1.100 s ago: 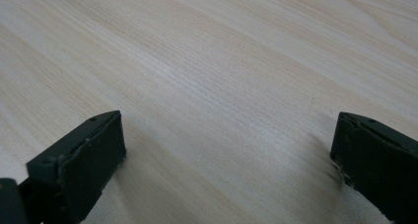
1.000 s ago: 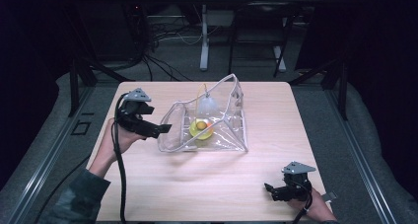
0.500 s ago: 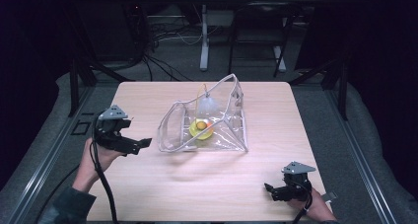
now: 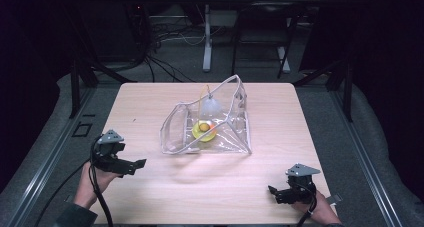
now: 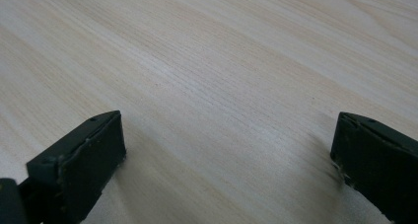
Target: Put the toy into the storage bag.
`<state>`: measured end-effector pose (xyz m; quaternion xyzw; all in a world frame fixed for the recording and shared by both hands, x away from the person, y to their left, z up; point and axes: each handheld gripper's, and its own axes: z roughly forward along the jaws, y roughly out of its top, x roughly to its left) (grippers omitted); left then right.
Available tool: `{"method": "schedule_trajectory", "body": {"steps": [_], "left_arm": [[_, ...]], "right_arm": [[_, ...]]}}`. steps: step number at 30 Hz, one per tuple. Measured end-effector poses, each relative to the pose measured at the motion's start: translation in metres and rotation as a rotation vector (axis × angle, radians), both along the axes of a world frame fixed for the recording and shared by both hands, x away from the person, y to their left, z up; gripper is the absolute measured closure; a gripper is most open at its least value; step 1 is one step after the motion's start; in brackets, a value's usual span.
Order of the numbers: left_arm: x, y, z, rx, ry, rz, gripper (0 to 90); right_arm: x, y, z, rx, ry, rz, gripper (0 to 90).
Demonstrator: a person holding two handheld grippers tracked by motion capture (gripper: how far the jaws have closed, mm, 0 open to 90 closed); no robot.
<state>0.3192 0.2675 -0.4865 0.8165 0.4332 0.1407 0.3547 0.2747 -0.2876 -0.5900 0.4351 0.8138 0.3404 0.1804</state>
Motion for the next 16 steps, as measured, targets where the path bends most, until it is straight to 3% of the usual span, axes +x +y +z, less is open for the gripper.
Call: {"method": "schedule_trajectory", "body": {"steps": [2, 6, 10, 16], "left_arm": [[-0.002, 0.0, -0.01, 0.002, 0.011, -0.001, 0.0], [-0.001, -0.001, -0.026, 0.048, 0.034, 0.005, 0.0], [0.004, 0.0, -0.042, 0.135, 0.075, 0.001, 0.0], [0.007, 0.007, -0.053, 0.134, 0.122, 0.006, 0.0]], "right_arm": [[0.0, 0.0, 0.0, 0.001, -0.001, -0.001, 0.0], [0.0, 0.0, 0.0, 0.0, -0.002, -0.002, 0.0], [0.0, 0.0, 0.0, 0.0, 0.0, 0.0, 0.0], [0.0, 0.0, 0.0, 0.001, -0.002, -0.002, 0.0]]}}
